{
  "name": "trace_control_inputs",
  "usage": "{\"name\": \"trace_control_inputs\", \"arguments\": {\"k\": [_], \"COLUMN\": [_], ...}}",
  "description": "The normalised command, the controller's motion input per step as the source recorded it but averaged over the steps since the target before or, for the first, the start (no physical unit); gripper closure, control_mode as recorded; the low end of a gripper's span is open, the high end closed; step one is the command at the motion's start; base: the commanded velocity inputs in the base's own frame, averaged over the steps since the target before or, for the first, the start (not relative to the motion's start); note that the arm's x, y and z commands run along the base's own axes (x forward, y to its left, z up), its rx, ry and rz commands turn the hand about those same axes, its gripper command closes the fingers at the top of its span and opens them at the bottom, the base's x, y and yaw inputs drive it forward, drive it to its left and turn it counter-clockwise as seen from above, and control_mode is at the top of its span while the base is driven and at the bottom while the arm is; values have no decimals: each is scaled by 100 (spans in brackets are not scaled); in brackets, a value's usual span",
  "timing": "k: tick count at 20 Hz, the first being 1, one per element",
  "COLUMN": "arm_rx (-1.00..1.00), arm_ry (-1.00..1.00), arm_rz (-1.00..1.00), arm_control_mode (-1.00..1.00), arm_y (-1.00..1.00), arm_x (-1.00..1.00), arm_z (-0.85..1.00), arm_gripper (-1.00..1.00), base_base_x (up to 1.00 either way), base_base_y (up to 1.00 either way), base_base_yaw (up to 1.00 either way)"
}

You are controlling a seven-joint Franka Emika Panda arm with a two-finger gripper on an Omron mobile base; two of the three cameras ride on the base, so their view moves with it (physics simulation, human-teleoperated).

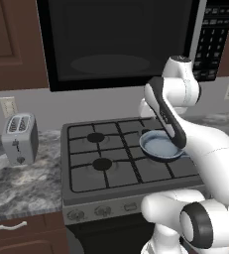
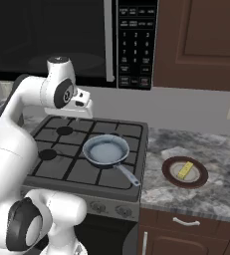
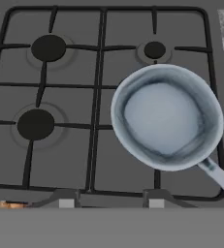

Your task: Pick up the butter stick and place it in the pan. Then turn on the burner for the pan.

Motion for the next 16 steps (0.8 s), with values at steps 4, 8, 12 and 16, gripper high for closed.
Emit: {"name": "trace_control_inputs", "arguments": {"k": [4, 8, 12, 16], "arm_rx": [0, 0, 0, 0], "arm_ry": [0, 0, 1, 7], "arm_rz": [0, 0, -3, -7], "arm_control_mode": [-100, -100, -100, -100], "arm_y": [-27, -96, -100, -100], "arm_x": [-1, -18, -36, -35], "arm_z": [0, 0, 0, -1], "arm_gripper": [-100, -100, -100, -100], "base_base_x": [0, 0, 0, 0], "base_base_y": [0, 0, 0, 0], "base_base_yaw": [0, 0, 0, 0]}}
